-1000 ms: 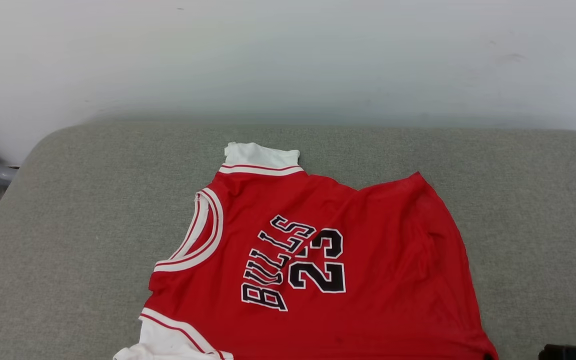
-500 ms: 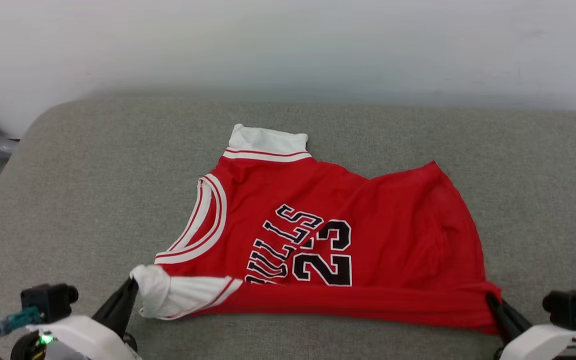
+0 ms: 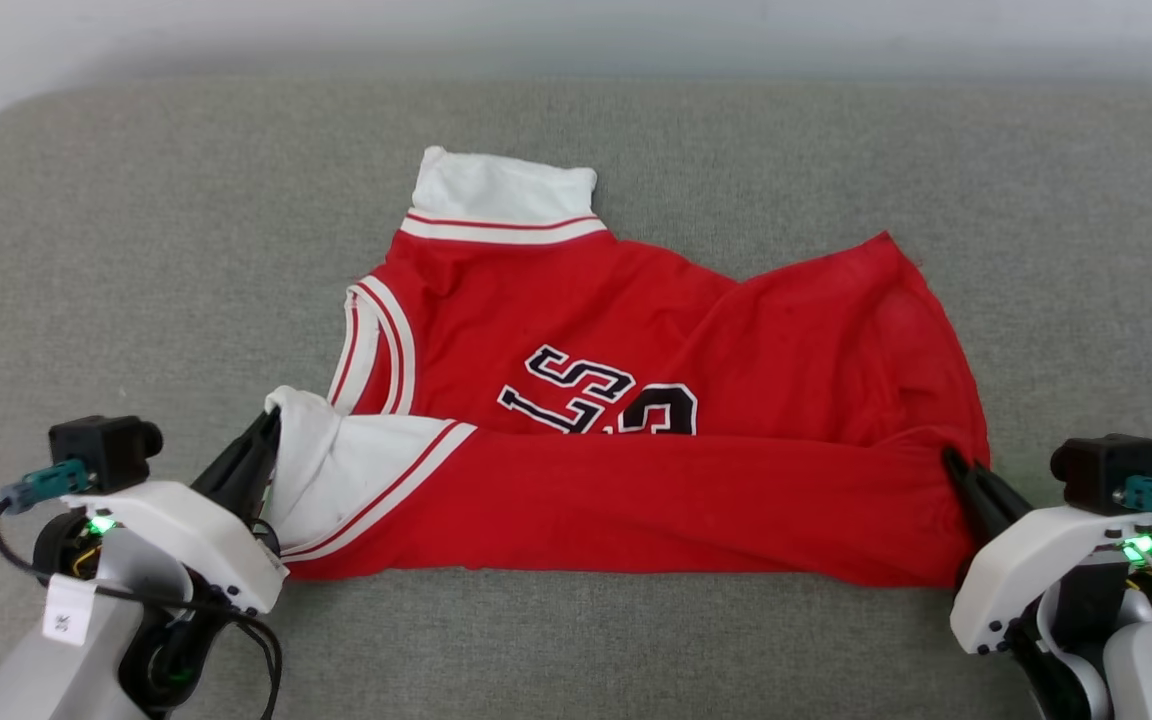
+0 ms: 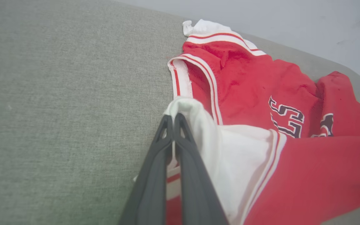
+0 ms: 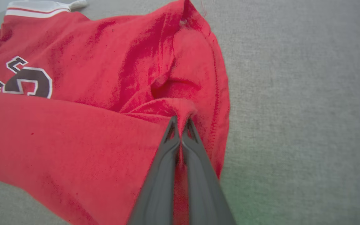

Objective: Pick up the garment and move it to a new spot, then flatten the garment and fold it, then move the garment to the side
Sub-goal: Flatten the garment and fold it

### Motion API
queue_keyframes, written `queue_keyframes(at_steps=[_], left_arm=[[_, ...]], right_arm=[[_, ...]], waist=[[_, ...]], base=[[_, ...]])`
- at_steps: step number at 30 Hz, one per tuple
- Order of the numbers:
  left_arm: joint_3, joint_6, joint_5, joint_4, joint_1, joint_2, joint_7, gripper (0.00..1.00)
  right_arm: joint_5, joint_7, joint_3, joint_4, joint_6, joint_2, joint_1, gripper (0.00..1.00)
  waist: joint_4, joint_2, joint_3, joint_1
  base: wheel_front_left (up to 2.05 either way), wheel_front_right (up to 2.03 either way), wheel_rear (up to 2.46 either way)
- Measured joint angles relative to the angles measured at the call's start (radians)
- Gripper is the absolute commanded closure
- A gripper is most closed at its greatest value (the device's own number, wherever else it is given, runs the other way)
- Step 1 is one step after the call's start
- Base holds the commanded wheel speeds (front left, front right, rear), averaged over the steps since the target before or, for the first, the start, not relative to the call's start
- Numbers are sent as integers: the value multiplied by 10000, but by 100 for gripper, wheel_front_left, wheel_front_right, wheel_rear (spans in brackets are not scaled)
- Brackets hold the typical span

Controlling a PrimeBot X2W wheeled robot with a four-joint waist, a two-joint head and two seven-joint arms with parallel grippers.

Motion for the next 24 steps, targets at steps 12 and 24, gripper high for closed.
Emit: queue_keyframes(at_steps=[12, 24], left_arm=[[-911, -566, -332, 1868, -827, -631, 506, 0], [-784, -407, -502, 2265, -605, -167, -2, 0]], right_arm=[[171, -700, 113, 1522, 0, 199, -126, 20], [73, -3074, 104, 428, -6, 234, 322, 0]], waist=[[34, 0, 328, -1], [-13, 0, -864, -2]], base=[[0, 0, 0], [0, 0, 0]])
